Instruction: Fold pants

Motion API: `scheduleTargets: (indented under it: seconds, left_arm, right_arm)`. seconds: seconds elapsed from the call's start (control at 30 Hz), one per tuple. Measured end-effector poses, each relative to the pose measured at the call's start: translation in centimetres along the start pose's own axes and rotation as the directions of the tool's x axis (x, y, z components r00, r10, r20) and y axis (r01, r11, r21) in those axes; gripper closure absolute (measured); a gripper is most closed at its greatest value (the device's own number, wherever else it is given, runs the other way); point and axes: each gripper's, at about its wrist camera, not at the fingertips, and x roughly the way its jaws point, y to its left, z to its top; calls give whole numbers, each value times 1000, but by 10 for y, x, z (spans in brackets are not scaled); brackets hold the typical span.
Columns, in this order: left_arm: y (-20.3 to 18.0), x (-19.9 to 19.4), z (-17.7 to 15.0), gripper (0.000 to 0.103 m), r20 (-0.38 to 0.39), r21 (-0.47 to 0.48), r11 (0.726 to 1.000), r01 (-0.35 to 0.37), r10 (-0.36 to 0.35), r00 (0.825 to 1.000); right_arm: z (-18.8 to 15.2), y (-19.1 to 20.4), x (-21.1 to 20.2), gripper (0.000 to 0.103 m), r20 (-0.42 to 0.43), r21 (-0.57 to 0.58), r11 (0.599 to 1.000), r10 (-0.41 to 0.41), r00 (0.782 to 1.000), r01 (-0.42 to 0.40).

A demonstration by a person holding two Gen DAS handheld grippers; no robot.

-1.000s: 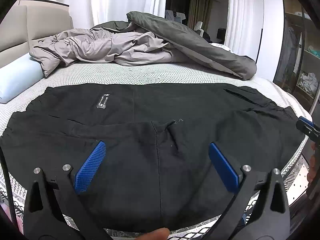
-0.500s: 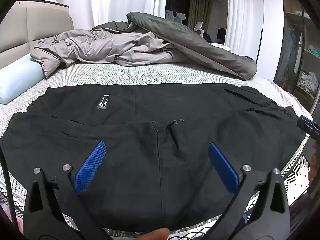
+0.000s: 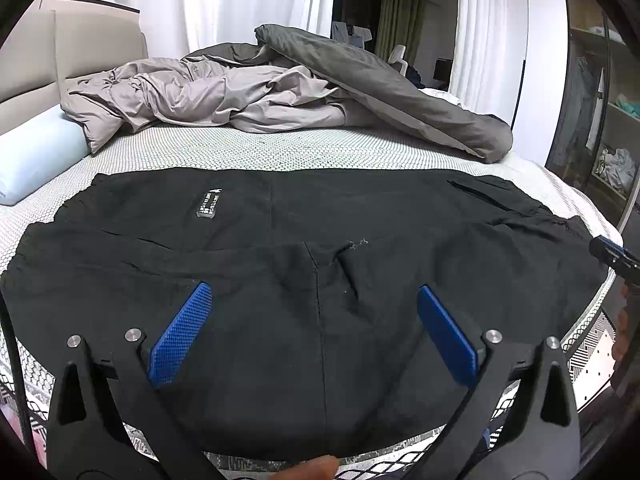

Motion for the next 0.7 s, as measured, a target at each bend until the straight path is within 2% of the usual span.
scheduleTargets:
  seconds: [0.23, 0.43, 0.57, 0.7]
  left_arm:
    - [27, -13, 7, 1, -4, -63, 998, -5, 5, 1000]
    - [79, -36, 3, 1, 7, -140, 985, -100, 102, 995]
    - [129, -47, -4, 1, -29, -226, 951, -212, 211, 977]
    - [186, -60, -19, 1, -82, -352, 899, -259, 246, 966]
  right_arm:
    - [-1, -8, 2, 0, -28, 28, 999, 22, 999, -22]
    - [-6, -20, 8, 0, -69, 30, 999, -15, 998, 17]
    - [-8, -33, 13, 0, -107, 62, 997, -32, 994, 39]
    - [-7, -40, 6, 0, -85, 82, 995, -56, 995, 63]
